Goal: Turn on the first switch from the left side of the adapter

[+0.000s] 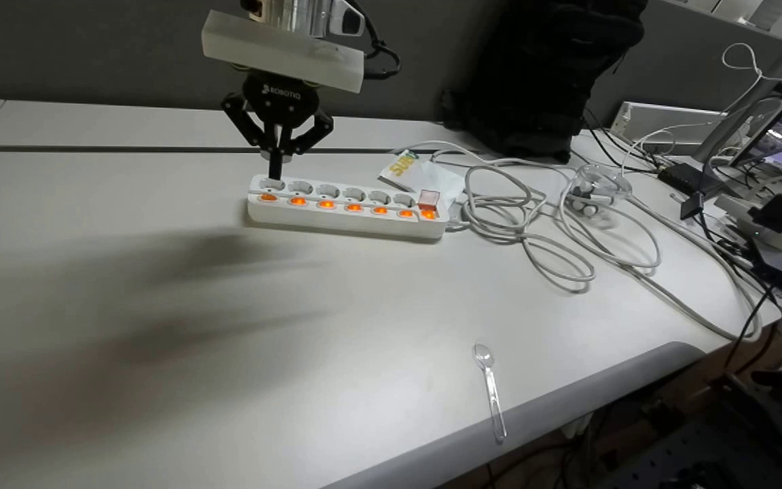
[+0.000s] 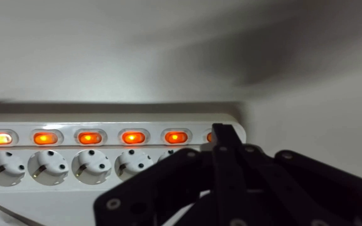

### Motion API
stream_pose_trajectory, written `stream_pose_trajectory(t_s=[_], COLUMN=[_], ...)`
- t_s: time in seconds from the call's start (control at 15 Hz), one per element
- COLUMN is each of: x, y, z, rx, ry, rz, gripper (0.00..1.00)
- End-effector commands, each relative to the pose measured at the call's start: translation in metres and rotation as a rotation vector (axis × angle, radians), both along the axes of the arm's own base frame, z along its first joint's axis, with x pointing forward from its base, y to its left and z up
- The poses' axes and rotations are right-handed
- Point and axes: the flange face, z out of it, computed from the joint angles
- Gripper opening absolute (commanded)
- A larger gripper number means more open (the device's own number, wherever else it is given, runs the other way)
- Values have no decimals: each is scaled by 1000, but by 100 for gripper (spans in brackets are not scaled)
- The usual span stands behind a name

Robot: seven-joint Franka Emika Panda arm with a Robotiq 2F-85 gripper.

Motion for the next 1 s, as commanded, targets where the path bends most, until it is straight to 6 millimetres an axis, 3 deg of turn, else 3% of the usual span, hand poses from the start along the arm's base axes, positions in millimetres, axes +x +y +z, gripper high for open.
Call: stream_pose_trajectory(t_s=[0.0,0.47,0.93], x=[0,5,14], y=[-9,-10,1], z=[-3,-32,-39], rx=[-25,-56,-84], ry=[29,42,-24], rz=[-10,24,93], gripper=[0,0,0])
